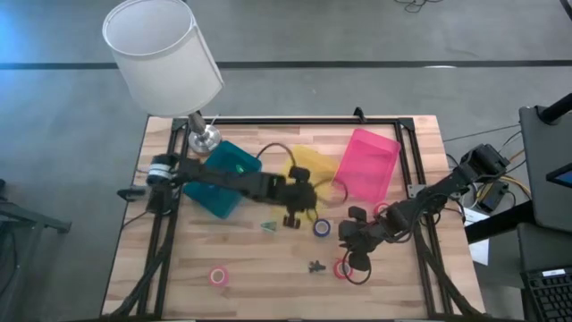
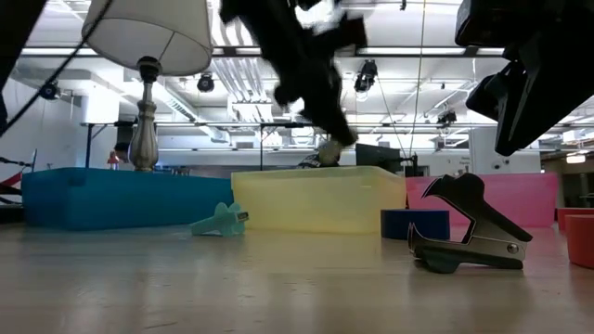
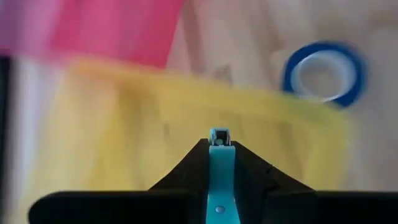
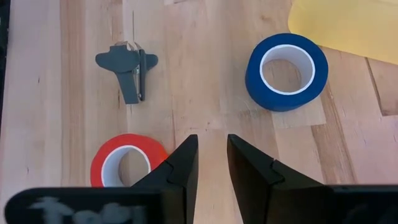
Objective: Pick and place Stapler, Stapler remover, tape
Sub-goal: Put the bottom light blue staple remover into the yellow bin, then put the light blue staple remover into the yellow bin
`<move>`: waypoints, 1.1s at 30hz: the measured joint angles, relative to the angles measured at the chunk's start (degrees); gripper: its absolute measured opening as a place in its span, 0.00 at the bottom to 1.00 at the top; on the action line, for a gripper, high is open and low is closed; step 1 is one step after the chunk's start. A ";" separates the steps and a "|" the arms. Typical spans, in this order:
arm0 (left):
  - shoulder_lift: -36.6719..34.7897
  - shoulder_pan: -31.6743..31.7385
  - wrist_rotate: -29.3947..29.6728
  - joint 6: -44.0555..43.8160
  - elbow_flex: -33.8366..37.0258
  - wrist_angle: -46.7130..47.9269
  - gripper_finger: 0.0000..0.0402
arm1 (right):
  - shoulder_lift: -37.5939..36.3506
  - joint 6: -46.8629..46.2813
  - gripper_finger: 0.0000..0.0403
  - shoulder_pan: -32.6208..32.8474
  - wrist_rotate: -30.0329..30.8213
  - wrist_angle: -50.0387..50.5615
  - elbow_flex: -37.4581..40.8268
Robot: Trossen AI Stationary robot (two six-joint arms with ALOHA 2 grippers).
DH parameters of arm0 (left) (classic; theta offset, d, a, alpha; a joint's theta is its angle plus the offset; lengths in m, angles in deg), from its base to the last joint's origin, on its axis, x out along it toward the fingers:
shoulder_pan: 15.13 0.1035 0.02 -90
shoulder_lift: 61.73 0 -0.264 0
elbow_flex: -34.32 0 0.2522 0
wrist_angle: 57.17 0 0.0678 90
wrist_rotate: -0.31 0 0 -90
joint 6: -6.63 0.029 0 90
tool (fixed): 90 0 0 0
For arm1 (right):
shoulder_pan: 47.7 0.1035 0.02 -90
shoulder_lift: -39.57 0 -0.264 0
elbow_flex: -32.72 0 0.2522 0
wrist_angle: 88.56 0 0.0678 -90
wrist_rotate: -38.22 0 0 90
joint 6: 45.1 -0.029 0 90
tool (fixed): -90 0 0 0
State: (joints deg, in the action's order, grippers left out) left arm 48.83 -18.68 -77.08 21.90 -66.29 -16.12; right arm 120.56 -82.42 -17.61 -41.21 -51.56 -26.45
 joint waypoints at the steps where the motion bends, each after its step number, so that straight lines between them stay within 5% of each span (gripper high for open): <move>1: 0.95 1.33 -1.27 -1.32 0.00 0.18 0.13 | 0.00 0.02 0.20 0.00 0.02 0.06 0.00; 16: 8.67 8.95 -3.86 -5.50 -0.19 0.45 0.29 | 0.00 1.33 0.20 0.00 0.00 0.14 0.04; 25: -1.68 5.80 -1.76 -5.24 -0.24 2.75 0.38 | 0.00 1.36 0.20 0.00 0.00 0.14 0.09; 33: -10.59 -2.72 -5.95 -17.45 6.55 6.92 0.38 | 0.00 1.57 0.20 0.00 0.00 0.16 0.26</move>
State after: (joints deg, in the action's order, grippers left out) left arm 38.24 -21.40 -83.02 4.45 -59.74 -9.19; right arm 120.56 -80.85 -17.61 -41.21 -51.40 -26.19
